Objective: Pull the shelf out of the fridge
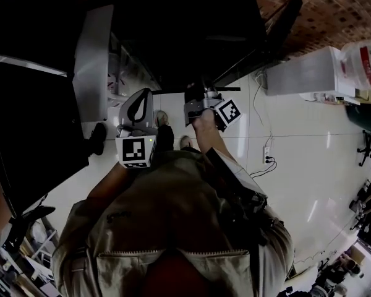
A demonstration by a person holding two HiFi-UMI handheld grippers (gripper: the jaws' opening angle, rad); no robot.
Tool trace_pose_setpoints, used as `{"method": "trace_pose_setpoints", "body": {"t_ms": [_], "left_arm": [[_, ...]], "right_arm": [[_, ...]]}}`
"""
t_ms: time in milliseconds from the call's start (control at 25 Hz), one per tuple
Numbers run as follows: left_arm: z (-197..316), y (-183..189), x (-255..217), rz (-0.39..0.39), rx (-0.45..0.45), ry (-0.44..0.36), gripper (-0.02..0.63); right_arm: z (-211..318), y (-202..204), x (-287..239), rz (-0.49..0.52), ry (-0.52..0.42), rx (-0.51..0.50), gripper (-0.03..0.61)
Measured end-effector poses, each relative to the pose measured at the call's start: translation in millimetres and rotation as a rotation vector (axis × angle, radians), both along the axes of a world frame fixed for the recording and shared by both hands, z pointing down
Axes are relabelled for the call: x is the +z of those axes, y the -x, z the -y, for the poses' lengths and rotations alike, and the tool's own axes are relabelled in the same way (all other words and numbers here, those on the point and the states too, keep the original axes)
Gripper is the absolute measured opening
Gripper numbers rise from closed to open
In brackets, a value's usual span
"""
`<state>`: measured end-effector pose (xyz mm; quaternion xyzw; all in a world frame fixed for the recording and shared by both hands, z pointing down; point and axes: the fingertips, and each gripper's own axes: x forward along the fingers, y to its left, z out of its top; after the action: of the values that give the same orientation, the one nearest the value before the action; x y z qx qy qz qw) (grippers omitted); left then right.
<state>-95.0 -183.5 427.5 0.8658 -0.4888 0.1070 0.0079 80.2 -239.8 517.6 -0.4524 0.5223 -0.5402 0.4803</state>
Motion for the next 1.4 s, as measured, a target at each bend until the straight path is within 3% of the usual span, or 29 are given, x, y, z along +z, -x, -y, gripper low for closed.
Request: {"method": "trace_pose_setpoints", "body": {"t_ms": [200,360,680,1000,1400], "left_arm": [[-45.7,1.8,-0.8,0.001,-0.094,0.004,0.006],[-74.8,-11.4,-14.5,0.002,-0.094,-0.036,0.006],[-107.8,-4.1,-41.1,-0.006,-0.123,-0.078,0.006],[-115.2,30.2,-40.7,-0.043,-0.122,-0.064,0.006],[-132.5,55.7,-25.5,-0.12,-0.047,-0.027,0.006]], "right_arm": [[-44.6,-5.8,-11.7,0.006,-0.028,-0.045,0.011],[-75.8,-12.9,-23.2,0.004,-0.05,-0.062,0.011],[-132.6,-17.8,-36.7,-0.009,-0.06,-0.078,0.011],[-164.3,-11.2,-57.2,-0.023,-0.103,-0.019,0.012],[-220.9,3.7,-97.4,-0.058,-0.131,0.092,0.012]]}}
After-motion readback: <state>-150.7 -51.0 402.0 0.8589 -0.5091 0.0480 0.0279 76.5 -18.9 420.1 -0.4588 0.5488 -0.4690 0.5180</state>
